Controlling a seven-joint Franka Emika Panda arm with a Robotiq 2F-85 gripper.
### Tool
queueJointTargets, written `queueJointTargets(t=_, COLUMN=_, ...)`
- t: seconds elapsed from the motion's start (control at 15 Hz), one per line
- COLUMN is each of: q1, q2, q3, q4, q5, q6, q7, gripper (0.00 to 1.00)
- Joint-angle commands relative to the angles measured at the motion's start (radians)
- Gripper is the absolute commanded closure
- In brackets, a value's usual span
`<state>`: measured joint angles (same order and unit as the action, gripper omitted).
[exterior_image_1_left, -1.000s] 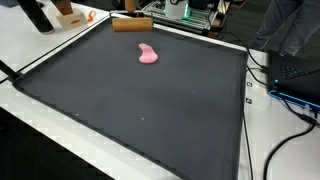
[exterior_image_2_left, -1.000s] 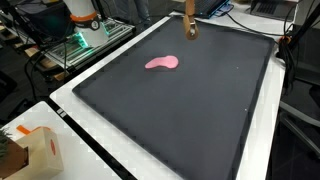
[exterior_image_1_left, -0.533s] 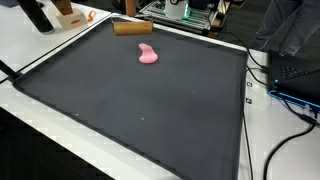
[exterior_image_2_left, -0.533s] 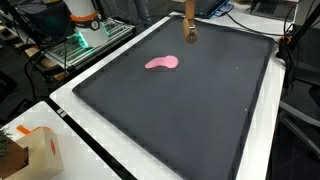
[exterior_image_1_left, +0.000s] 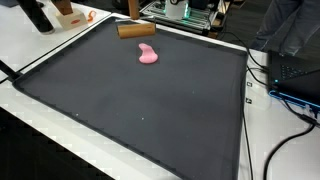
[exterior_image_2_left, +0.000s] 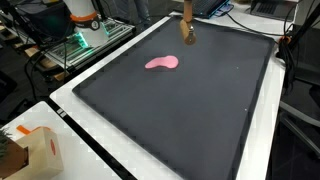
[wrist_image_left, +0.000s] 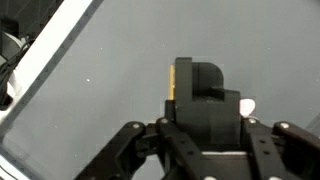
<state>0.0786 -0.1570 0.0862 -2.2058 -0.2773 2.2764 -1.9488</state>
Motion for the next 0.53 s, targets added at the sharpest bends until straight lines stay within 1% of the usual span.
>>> queueJointTargets(t=0.0, q1=0.025, q2=-0.040, q3=-0.051, q4=-0.111, q5=0.099, q6=0.089, q7=-0.233, gripper=0.76)
queueJointTargets(t=0.13, q1=0.021, q2=-0.047, q3=-0.068, q4=-0.165, q5=0.134, q6=0.130, q7=-0.333, gripper=0.76)
queueJointTargets(t=0.47, q1=-0.006, q2=-0.049, q3=-0.105, q4=-0.282, q5=0.110, q6=0.235, q7=-0.435, gripper=0.76)
